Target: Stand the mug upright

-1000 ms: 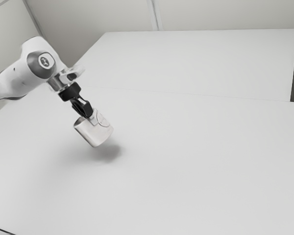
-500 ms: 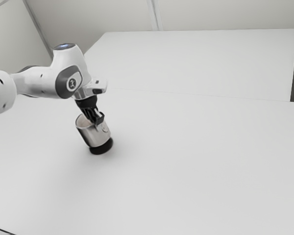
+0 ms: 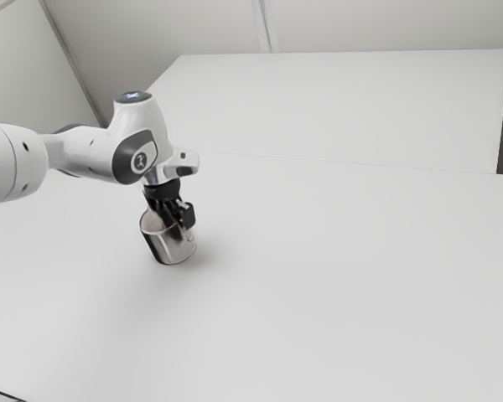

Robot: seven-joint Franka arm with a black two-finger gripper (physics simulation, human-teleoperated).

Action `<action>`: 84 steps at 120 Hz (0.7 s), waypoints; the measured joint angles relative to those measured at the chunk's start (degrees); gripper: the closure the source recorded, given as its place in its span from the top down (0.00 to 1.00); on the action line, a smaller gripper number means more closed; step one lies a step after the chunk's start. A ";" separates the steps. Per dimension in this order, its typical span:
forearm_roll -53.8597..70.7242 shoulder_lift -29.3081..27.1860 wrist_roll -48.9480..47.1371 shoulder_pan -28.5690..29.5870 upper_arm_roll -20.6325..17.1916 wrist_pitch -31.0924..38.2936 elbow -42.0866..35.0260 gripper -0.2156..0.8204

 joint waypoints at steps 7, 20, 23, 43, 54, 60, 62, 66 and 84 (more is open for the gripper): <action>-0.07 -0.92 -0.57 -0.03 -0.55 -0.08 0.08 0.58; -0.63 -2.79 -1.40 -0.16 -1.27 -1.24 2.18 0.66; -0.85 -2.94 -1.56 -0.18 -1.35 -2.01 3.45 0.68; -4.71 -2.48 -2.46 -0.10 -1.34 -9.32 15.57 0.74; -6.20 -2.41 -2.93 -0.43 -1.12 -14.19 22.01 0.76; -6.51 -2.41 -3.16 -1.00 -1.00 -16.48 24.42 0.77; -6.58 -2.41 -3.23 -1.15 -1.00 -17.16 25.09 0.77; -6.71 -2.41 -3.37 -1.38 -0.99 -18.47 26.38 0.77; -7.05 -2.47 -3.89 -1.50 -0.89 -23.26 30.13 0.78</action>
